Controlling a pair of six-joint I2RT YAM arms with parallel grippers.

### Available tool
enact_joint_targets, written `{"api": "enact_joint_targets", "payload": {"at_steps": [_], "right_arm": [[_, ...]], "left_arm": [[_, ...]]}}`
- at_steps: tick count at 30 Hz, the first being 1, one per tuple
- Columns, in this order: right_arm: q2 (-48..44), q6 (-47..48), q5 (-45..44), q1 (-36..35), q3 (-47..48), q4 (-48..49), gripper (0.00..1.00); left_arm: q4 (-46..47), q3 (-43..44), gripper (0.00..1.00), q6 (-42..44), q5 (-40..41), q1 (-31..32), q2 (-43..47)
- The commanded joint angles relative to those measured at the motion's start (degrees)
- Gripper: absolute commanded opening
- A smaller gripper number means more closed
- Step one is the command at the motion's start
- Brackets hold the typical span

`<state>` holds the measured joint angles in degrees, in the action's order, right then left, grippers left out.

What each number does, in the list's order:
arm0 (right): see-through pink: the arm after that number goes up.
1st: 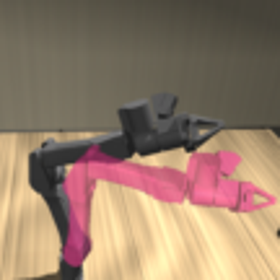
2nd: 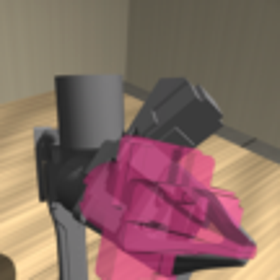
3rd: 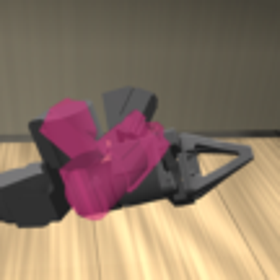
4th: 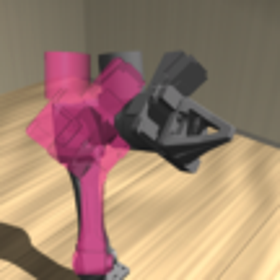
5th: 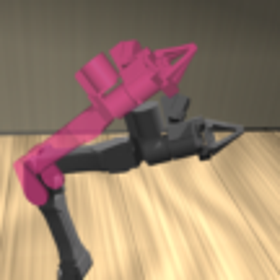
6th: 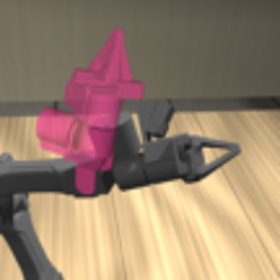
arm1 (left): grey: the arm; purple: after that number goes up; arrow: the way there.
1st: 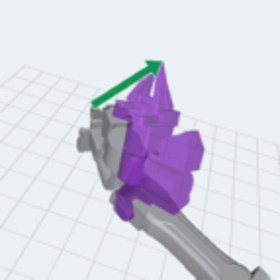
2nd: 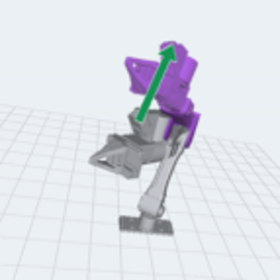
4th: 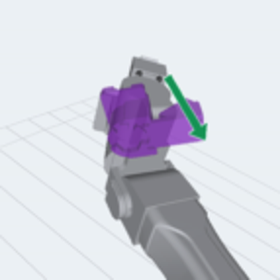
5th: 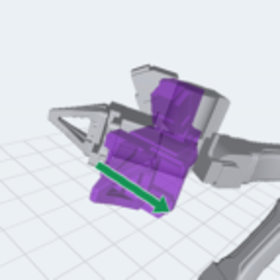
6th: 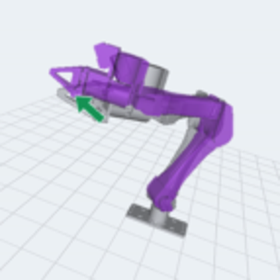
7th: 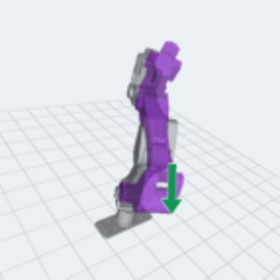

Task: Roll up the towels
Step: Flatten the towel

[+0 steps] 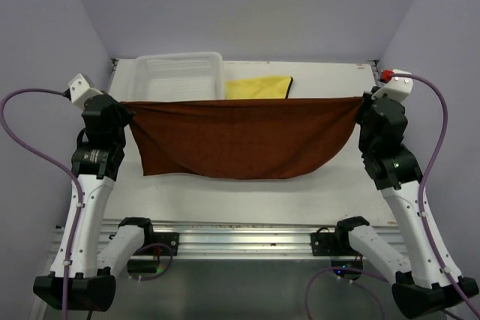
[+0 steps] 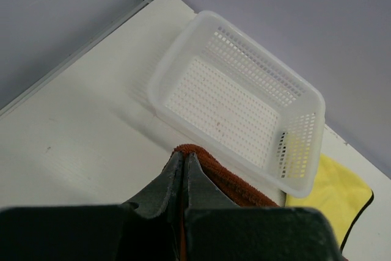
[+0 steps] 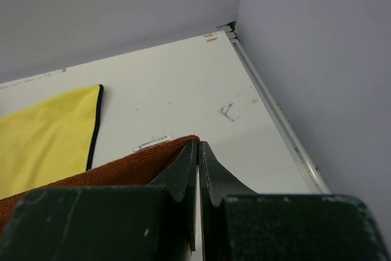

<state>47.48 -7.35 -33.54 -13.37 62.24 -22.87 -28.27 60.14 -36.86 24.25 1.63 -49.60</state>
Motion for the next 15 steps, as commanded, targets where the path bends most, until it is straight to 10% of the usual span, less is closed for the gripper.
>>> {"api": "enact_joint_targets", "payload": {"at_steps": [1,15], "right_arm": [[3.04,2.69,-3.73,0.80,0.95,4.76,0.00],[6.84,2.08,1.63,4.66,2.28,7.93,0.00]], "left_arm": [[3.39,2.44,0.00,2.67,3.26,-1.01,-2.33],[5.42,3.86,0.00,3.64,1.15,-1.63,-7.71]]}}
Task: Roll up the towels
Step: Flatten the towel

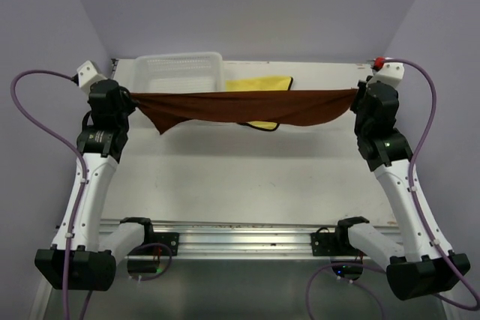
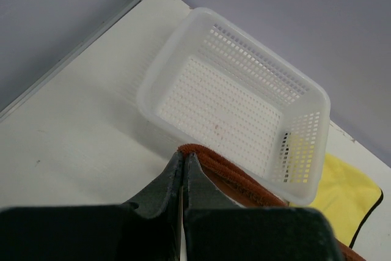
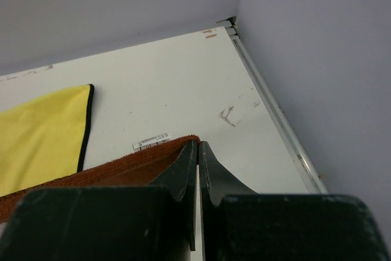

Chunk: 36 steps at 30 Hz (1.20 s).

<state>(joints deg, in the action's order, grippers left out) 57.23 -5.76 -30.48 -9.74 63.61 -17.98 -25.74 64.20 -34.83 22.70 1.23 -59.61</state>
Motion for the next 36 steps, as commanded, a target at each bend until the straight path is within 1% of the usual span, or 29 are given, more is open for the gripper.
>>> {"api": "enact_joint_targets", "payload": {"at_steps": [1,4,5,10,11,12,14,16,20,25,29,32,36], "right_arm": [[-3.79,0.14,-1.34,1.12,-0.93,2.86,0.00],[-7.74,-1.61,-0.90,1.04,-3.93,1.46,0.00],[-8.79,-2.23,-0.64,1.04,-6.46,1.11,0.00],[-18.18,-4.61,0.51,1.04,-14.65,-3.28,0.00],[-19.43,-5.83,1.03,1.04,-17.01,-4.16,0.00],[-20.66,-6.36,1.73,1.12,-18.25,-5.04,0.00],[-23.90,-7.42,2.96,1.12,-21.51,-7.06,0.00],[-25.58,-8.12,3.58,1.04,-23.87,-9.78,0.00],[-30.50,-8.13,2.71,1.12,-27.40,-12.08,0.00],[-31.04,-9.26,0.94,1.04,-29.42,-12.87,0.00],[-27.53,-10.41,1.65,1.04,-30.57,-11.82,0.00],[-25.42,-10.32,1.91,1.12,-31.80,-9.54,0.00],[-22.70,-9.98,-0.62,1.04,-30.83,-6.47,0.00]], "left_arm": [[2.71,-0.92,0.00,1.61,3.14,-1.23,2.92],[1.57,-4.78,0.00,0.91,4.10,-1.50,6.34],[1.31,-5.92,0.00,0.38,4.37,-2.63,8.62],[-1.59,-16.11,0.00,-2.34,5.87,-2.55,17.15],[-1.95,-17.52,0.00,-3.48,5.52,-2.55,19.86],[-2.73,-19.97,0.00,-3.93,5.25,-2.55,21.02],[-3.44,-22.01,0.00,-4.63,4.20,-2.64,23.65],[-5.02,-24.12,0.00,-5.51,3.24,-2.55,24.54],[-5.90,-26.93,0.00,-6.30,2.88,-2.55,26.47],[-5.20,-27.73,0.00,-7.53,1.48,-2.55,25.96],[-4.59,-28.43,0.00,-8.06,1.12,-2.64,22.10],[-2.75,-30.10,0.00,-7.63,1.38,-2.64,21.38],[-0.37,-28.18,0.00,-6.48,1.73,-2.55,19.72]]}}
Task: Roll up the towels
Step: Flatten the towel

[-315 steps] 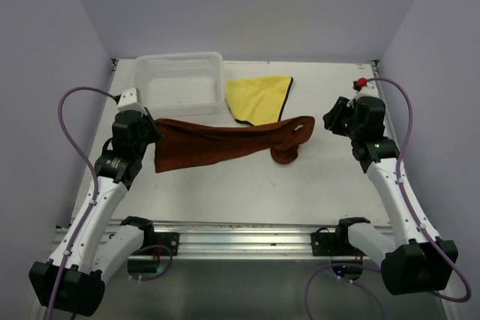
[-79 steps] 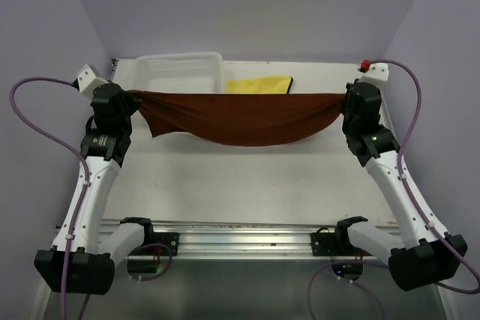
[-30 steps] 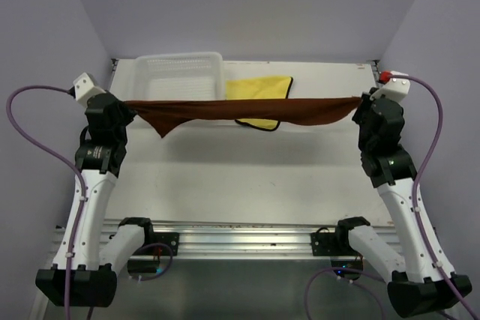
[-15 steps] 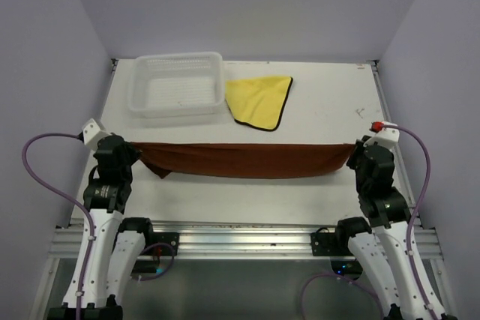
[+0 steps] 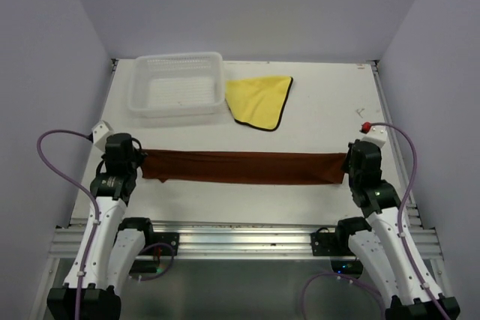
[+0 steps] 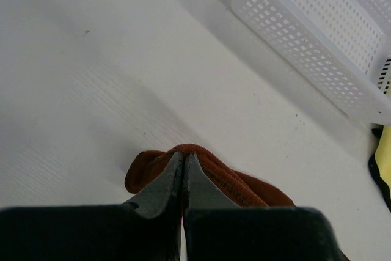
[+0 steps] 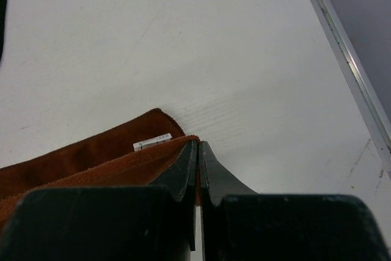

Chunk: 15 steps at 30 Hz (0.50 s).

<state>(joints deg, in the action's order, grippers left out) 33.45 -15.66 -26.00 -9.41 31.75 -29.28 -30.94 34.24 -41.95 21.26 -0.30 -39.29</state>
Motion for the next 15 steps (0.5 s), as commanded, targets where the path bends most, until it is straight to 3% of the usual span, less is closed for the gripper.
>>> {"api": "enact_joint_targets", "payload": {"at_steps": [1,8,15], "right_arm": [[2.05,0.54,-5.64,0.71,2.17,6.76,0.00],[12.86,2.91,-7.22,0.80,10.78,14.15,0.00],[15.59,6.69,-8.45,0.80,17.99,19.77,0.00]], "left_arm": [[5.53,2.67,0.00,0.99,3.53,-1.02,-1.40],[9.57,13.99,0.00,3.02,3.00,-1.02,-14.57],[12.04,20.95,0.00,6.36,3.27,-1.20,-17.75]]}}
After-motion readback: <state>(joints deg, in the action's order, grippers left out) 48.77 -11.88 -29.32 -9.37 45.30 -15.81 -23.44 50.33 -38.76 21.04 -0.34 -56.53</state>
